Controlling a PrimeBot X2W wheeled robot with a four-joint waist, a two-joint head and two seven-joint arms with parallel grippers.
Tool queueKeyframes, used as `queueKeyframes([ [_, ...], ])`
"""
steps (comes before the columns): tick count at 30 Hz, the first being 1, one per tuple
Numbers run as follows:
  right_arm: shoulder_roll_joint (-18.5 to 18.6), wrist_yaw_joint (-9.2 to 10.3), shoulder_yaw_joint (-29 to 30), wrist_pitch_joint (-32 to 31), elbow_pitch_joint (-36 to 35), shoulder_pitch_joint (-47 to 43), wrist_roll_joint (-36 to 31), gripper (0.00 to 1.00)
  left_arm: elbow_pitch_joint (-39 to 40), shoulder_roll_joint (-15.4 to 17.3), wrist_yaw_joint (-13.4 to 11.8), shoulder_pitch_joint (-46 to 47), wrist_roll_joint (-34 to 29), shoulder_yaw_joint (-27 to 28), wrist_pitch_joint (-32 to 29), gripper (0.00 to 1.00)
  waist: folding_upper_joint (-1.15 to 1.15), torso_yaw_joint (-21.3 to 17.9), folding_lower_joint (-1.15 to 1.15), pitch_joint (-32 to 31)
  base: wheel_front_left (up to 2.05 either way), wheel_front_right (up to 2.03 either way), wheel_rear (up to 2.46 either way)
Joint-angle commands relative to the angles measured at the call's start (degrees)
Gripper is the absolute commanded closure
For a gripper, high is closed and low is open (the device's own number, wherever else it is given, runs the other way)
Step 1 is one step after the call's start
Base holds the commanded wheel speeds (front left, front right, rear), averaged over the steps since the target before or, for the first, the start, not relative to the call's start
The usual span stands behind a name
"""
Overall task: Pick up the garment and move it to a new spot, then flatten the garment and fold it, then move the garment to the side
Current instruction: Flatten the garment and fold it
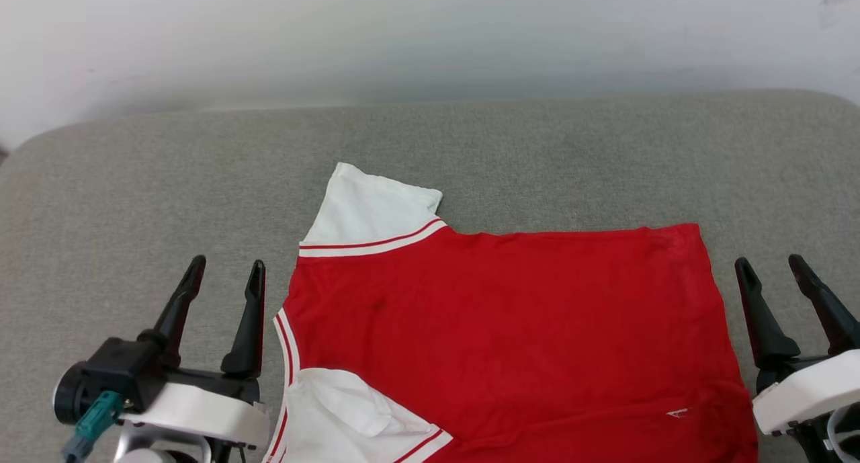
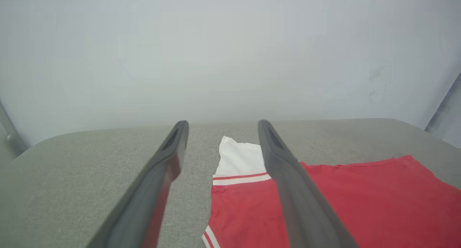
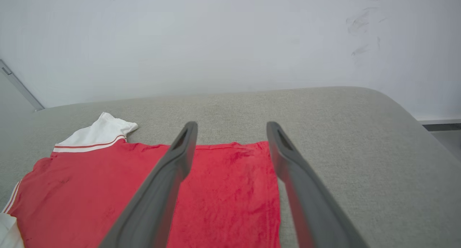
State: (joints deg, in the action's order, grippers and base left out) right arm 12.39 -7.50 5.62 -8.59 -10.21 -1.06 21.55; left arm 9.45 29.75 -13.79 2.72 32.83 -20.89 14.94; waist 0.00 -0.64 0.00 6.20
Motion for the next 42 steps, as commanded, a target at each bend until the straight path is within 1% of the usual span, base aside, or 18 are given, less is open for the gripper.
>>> queueKeyframes([
  [1, -0.3, 0.02, -0.1, 0.6, 0.1, 1.4, -0.4, 0.0, -0.1, -0.1, 0.6, 1.2, -0.6, 0.4, 0.3, 0.0, 0.0, -0.7, 0.0, 0.9, 0.0, 0.0, 0.0],
  [3, -0.3, 0.02, -0.8, 1.6, 0.2, 1.8, -0.7, 0.0, -0.9, 0.1, 2.1, 2.6, -0.7, 1.0, 0.3, 0.0, 0.0, -1.6, 0.0, 2.2, 0.0, 0.0, 0.0],
  [5, -0.4, 0.02, -1.2, 2.2, 0.0, 2.4, -1.0, 0.0, -1.9, 1.4, 3.7, 4.8, -0.7, 1.2, -0.2, 0.0, 0.0, -2.6, 0.0, 3.7, 0.0, 0.0, 0.0],
  [8, -0.8, 0.02, -1.2, 2.5, -0.7, 3.8, -1.5, 0.0, -3.5, 4.0, 6.7, 10.0, 0.2, 0.9, -4.7, 0.0, 0.0, -4.2, 0.0, 6.3, 0.0, 0.0, 0.0],
  [9, -0.9, 0.02, -1.3, 2.6, -1.0, 4.2, -1.6, 0.0, -4.4, 4.8, 7.9, 12.0, 1.0, 0.6, -7.3, 0.0, 0.0, -4.8, 0.0, 7.2, 0.0, 0.0, 0.0],
  [11, -1.0, 0.02, -1.4, 2.6, -1.5, 4.8, -1.7, 0.0, -4.8, 7.2, 11.6, 17.3, 1.5, -0.4, -12.0, 0.0, 0.0, -5.9, 0.0, 9.2, 0.0, 0.0, 0.0],
  [14, -1.4, 0.02, -2.2, 2.2, -2.1, 5.5, -1.7, 0.0, -7.9, 9.0, 16.6, 25.1, 4.7, -1.8, -20.3, 0.0, 0.0, -7.2, 0.0, 12.1, 0.0, 0.0, 0.0],
  [17, -1.6, 0.02, -3.4, 2.6, -2.7, 6.3, -2.0, 0.0, -12.0, 11.2, 19.2, 33.4, 7.8, -4.1, -32.3, 0.0, 0.0, -8.6, 0.0, 14.5, 0.0, 0.0, 0.0],
  [19, -2.0, 0.02, -3.9, 2.9, -2.5, 6.8, -2.0, 0.0, -14.7, 11.9, 19.9, 37.9, 10.6, -5.6, -40.5, 0.0, 0.0, -9.6, 0.0, 15.8, 0.0, 0.0, 0.0],
  [22, -2.6, 0.02, -4.8, 3.4, -2.1, 7.8, -2.2, 0.0, -18.7, 12.8, 20.1, 43.8, 14.1, -6.3, -51.1, 0.0, 0.0, -11.0, 0.0, 17.7, 0.0, 0.0, 0.0],
  [23, -2.7, 0.02, -5.1, 3.6, -1.8, 7.9, -2.3, 0.0, -19.9, 12.9, 19.7, 45.5, 15.0, -6.5, -54.3, 0.0, 0.0, -11.5, 0.0, 18.3, 0.0, 0.0, 0.0],
  [24, -3.2, 0.02, -5.8, 4.2, -1.3, 8.6, -2.3, 0.0, -22.8, 13.3, 19.0, 49.9, 16.6, -7.0, -61.2, 0.0, 0.0, -12.8, 0.0, 20.1, 0.0, 0.0, 0.0],
  [25, -3.4, 0.02, -6.1, 4.5, -1.1, 8.7, -2.3, 0.0, -23.7, 13.7, 18.7, 51.2, 16.9, -7.0, -63.0, 0.0, 0.0, -13.4, 0.0, 20.7, 0.0, 0.0, 0.0],
  [30, -4.2, 0.02, -7.2, 5.9, 0.3, 9.7, -2.1, 0.0, -27.2, 14.4, 17.2, 55.2, 17.1, -7.7, -69.6, 0.0, 0.0, -15.2, 0.0, 23.3, 0.0, 0.0, 0.0],
  [34, -4.6, 0.02, -7.9, 6.9, 1.3, 10.1, -1.9, 0.0, -29.0, 15.7, 16.4, 56.6, 16.1, -8.3, -72.3, 0.0, 0.0, -16.2, 0.0, 25.0, 0.0, 0.0, 0.0],
  [38, -4.8, 0.02, -8.6, 7.6, 2.0, 10.7, -1.8, 0.0, -30.3, 16.1, 16.3, 56.4, 15.5, -9.3, -73.6, 0.0, 0.0, -16.7, 0.0, 26.2, 0.0, 0.0, 0.0],
  [41, -4.8, 0.02, -8.7, 7.8, 2.4, 10.7, -1.8, 0.0, -30.9, 15.7, 17.3, 55.0, 16.6, -10.3, -74.7, 0.0, 0.0, -16.7, 0.0, 26.5, 0.0, 0.0, 0.0],
  [42, -4.8, 0.02, -8.6, 7.8, 2.6, 10.7, -1.9, 0.0, -31.1, 15.4, 17.7, 54.6, 17.1, -10.5, -74.9, 0.98, 0.0, -16.7, 0.0, 26.5, 0.0, 0.0, 0.0],
])
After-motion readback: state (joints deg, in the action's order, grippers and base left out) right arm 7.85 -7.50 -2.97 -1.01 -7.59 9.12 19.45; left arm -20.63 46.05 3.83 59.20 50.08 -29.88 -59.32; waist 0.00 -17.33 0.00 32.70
